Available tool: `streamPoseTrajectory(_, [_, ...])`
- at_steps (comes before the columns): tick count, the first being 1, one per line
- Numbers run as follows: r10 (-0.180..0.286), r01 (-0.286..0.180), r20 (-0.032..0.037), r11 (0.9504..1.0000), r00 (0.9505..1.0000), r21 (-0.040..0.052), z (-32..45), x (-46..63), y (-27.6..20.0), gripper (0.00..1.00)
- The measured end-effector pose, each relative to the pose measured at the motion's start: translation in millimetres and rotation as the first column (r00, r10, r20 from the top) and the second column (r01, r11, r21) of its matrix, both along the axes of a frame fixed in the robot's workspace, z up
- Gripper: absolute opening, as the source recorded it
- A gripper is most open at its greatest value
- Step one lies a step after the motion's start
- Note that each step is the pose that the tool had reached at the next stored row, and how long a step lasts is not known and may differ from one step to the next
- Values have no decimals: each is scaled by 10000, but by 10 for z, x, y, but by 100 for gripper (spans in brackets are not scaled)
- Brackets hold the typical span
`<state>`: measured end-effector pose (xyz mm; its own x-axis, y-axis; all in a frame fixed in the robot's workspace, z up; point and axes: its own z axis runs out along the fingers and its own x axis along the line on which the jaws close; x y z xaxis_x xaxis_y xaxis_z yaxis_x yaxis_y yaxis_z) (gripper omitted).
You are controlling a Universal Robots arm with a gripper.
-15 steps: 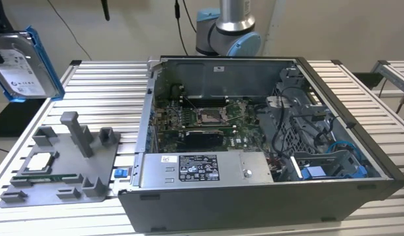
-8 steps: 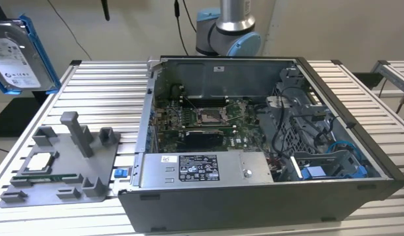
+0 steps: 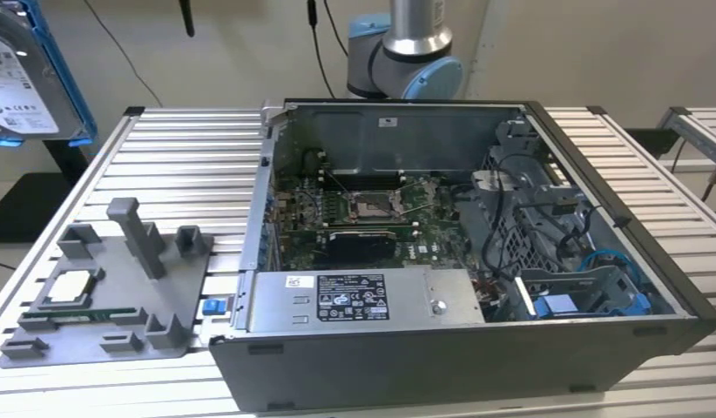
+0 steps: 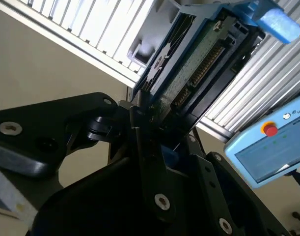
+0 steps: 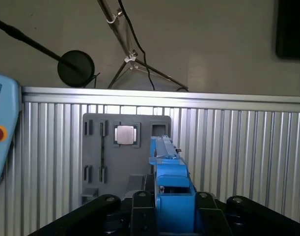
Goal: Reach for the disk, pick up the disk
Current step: 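Pick up the disk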
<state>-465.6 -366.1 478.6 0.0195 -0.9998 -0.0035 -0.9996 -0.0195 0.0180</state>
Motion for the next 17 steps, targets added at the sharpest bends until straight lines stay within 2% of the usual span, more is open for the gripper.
streamPoseTrajectory(4, [4, -4, 2, 10000, 10000, 33, 67, -1, 0, 0])
streamPoseTrajectory(13, [6, -6, 8, 10000, 10000, 38, 83, -7, 0, 0])
streamPoseTrajectory(17, [5, -5, 7, 10000, 10000, 38, 83, 26, 0, 0])
